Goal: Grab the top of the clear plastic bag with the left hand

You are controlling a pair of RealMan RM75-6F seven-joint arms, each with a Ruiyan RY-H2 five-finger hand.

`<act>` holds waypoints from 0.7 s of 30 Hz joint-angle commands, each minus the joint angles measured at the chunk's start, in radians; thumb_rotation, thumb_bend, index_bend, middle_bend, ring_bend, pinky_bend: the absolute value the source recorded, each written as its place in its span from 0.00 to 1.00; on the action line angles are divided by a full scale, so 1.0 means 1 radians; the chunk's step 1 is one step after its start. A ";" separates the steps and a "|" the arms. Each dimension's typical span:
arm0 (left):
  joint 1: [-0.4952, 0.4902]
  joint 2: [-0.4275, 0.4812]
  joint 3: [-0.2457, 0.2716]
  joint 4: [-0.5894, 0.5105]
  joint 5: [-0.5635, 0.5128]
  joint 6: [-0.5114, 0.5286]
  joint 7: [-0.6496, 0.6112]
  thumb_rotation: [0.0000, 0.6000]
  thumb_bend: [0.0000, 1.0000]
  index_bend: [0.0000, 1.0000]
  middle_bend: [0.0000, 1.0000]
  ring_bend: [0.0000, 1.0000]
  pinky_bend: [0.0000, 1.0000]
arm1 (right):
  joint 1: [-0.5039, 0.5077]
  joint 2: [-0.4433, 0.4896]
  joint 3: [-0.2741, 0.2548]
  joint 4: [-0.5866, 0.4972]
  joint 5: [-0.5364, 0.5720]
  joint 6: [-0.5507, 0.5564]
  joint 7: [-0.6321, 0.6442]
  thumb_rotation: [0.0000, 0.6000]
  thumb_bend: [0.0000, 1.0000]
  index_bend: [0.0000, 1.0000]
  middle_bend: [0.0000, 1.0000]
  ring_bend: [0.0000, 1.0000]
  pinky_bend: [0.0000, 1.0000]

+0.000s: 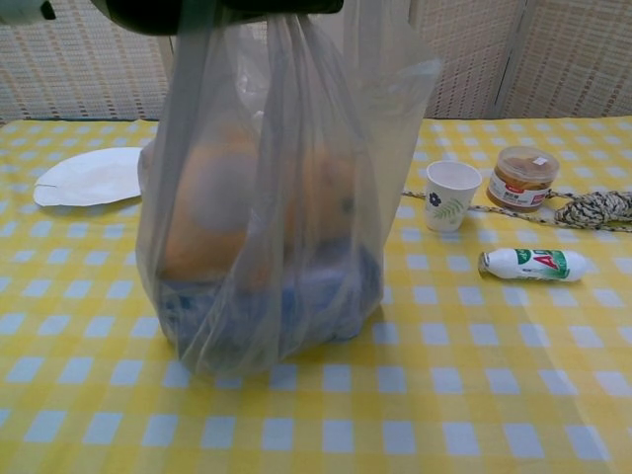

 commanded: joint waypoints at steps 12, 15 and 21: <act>0.137 -0.043 -0.147 -0.117 -0.216 -0.006 0.277 1.00 0.98 0.79 0.98 0.80 1.00 | -0.002 0.003 -0.004 -0.002 -0.007 0.003 0.004 1.00 0.28 0.00 0.00 0.00 0.00; 0.158 -0.029 -0.170 -0.137 -0.222 -0.010 0.280 1.00 0.98 0.79 0.98 0.80 1.00 | -0.003 0.004 -0.005 -0.002 -0.009 0.006 0.005 1.00 0.28 0.00 0.00 0.00 0.00; 0.185 0.062 -0.235 -0.179 -0.238 -0.057 0.254 1.00 0.98 0.79 0.98 0.80 1.00 | -0.007 0.007 -0.007 -0.001 -0.017 0.016 0.013 1.00 0.28 0.00 0.00 0.00 0.00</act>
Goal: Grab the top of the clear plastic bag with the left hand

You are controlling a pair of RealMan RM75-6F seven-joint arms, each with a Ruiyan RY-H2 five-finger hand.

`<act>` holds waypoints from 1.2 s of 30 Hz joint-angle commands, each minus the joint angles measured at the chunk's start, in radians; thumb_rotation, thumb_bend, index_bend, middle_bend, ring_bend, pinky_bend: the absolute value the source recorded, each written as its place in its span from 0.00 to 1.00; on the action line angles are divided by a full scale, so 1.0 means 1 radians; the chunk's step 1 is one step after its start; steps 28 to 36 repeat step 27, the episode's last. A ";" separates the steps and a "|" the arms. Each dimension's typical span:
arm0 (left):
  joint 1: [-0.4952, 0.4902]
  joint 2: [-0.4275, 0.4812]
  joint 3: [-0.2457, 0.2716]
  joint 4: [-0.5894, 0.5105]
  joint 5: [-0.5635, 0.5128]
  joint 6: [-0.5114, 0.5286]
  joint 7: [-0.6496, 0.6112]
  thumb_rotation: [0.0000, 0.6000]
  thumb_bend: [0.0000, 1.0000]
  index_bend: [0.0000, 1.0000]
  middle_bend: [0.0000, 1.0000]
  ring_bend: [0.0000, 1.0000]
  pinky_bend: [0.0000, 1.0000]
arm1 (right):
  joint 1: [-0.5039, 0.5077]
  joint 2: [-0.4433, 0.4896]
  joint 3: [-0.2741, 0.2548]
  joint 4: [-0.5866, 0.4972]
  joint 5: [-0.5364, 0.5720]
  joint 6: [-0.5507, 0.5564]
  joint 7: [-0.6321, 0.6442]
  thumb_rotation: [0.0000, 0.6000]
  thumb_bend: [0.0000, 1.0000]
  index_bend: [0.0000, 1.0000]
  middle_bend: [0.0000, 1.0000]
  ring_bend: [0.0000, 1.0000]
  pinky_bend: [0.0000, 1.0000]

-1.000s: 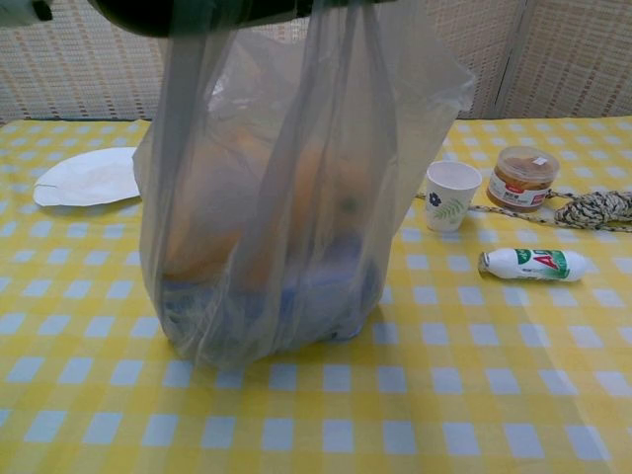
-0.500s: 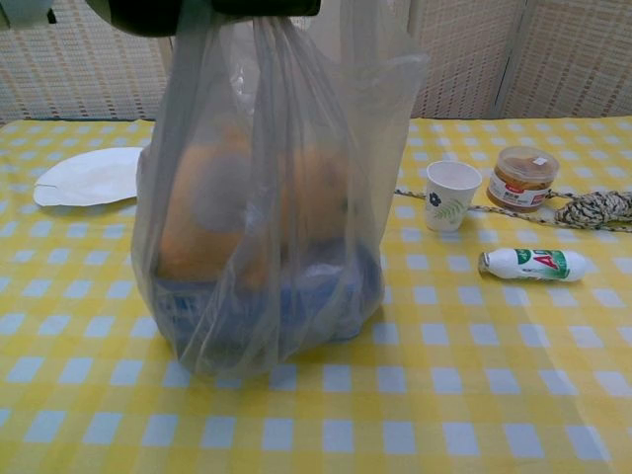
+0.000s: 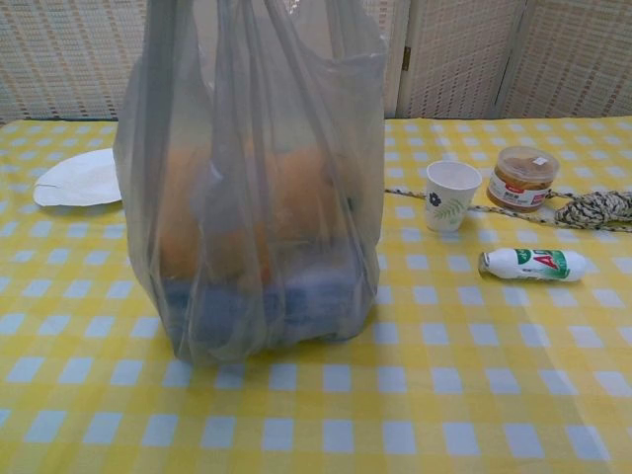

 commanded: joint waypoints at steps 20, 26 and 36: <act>-0.079 0.316 -0.423 -0.130 -0.409 -0.080 0.145 1.00 0.98 0.79 0.98 0.80 1.00 | -0.005 0.011 0.017 0.003 0.027 0.015 0.039 1.00 0.28 0.00 0.00 0.00 0.00; -0.087 0.285 -0.435 -0.120 -0.450 -0.087 0.182 1.00 0.97 0.79 0.98 0.80 1.00 | -0.008 0.014 0.018 0.008 0.022 0.024 0.051 1.00 0.28 0.00 0.00 0.00 0.00; -0.087 0.279 -0.435 -0.116 -0.451 -0.090 0.186 1.00 0.97 0.79 0.98 0.80 1.00 | -0.008 0.014 0.019 0.008 0.023 0.024 0.052 1.00 0.28 0.00 0.00 0.00 0.00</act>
